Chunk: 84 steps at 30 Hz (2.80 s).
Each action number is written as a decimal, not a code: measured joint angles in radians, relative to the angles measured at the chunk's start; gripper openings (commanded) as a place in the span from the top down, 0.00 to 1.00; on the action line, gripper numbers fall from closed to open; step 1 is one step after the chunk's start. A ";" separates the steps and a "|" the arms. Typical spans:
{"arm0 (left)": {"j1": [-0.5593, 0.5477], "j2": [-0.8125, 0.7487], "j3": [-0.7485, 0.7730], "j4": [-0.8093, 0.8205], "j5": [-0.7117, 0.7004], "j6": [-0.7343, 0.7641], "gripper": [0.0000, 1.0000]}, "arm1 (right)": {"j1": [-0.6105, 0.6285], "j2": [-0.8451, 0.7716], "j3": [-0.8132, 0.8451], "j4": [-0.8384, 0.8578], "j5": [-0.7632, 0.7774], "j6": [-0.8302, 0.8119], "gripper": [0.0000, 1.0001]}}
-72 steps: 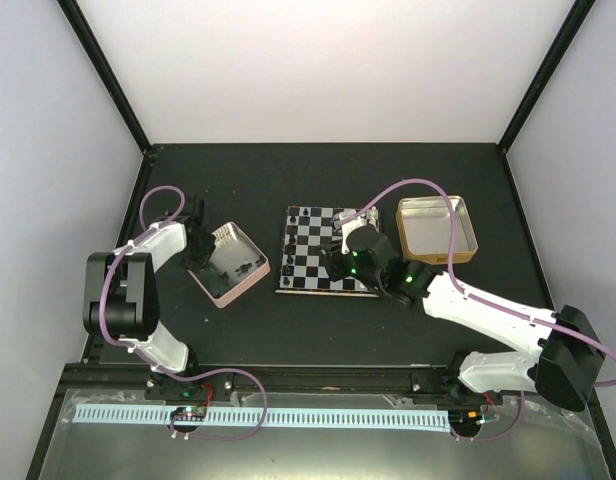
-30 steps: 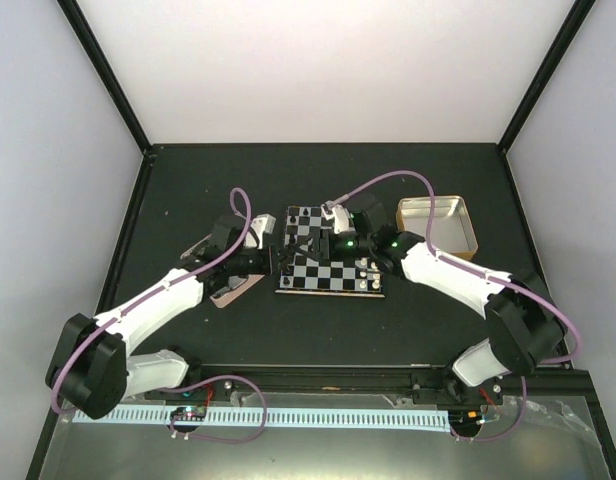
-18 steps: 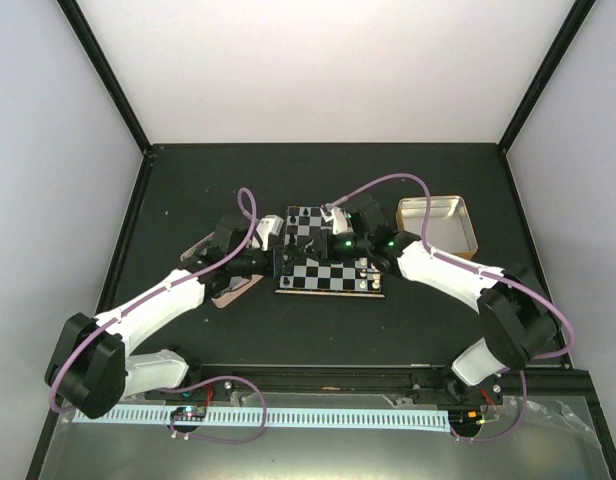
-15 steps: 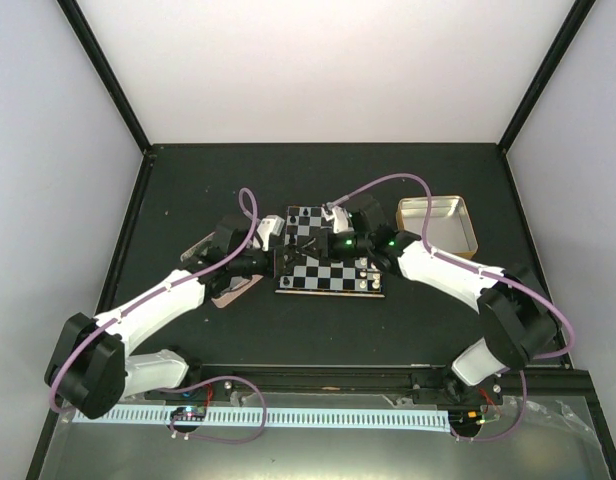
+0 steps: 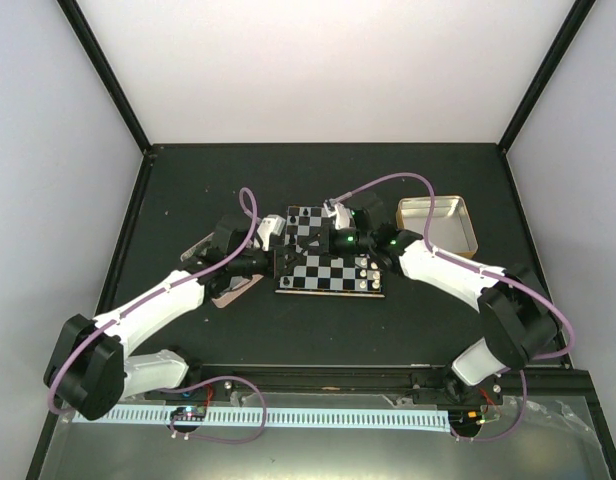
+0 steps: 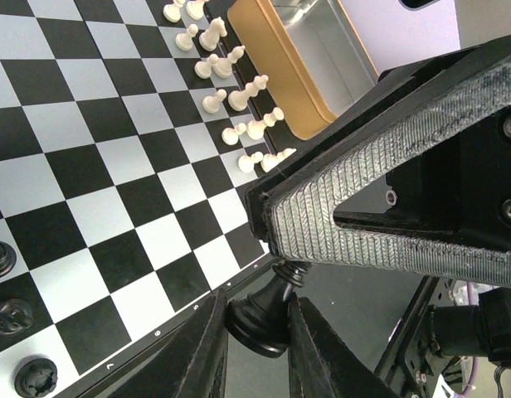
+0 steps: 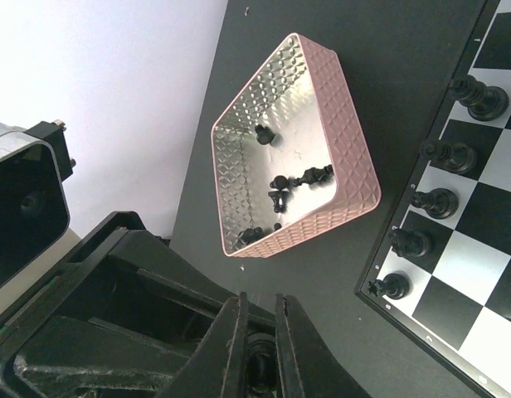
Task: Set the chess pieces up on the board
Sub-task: Place the chess piece on the chessboard.
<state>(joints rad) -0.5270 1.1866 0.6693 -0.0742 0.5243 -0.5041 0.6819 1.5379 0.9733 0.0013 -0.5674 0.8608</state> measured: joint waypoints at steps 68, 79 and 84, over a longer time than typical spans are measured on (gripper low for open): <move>-0.005 -0.016 0.000 0.031 -0.060 0.004 0.82 | -0.007 -0.004 0.047 -0.061 -0.020 -0.074 0.83; -0.005 -0.022 0.000 0.027 -0.079 0.006 0.42 | -0.006 0.001 0.059 -0.072 -0.012 -0.100 0.99; -0.005 -0.049 -0.001 -0.010 -0.203 -0.011 0.33 | -0.004 0.023 0.102 -0.121 0.079 -0.154 0.99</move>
<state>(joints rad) -0.5316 1.1374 0.6685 -0.0841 0.3210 -0.5152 0.6777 1.5612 1.0752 -0.1200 -0.4885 0.7067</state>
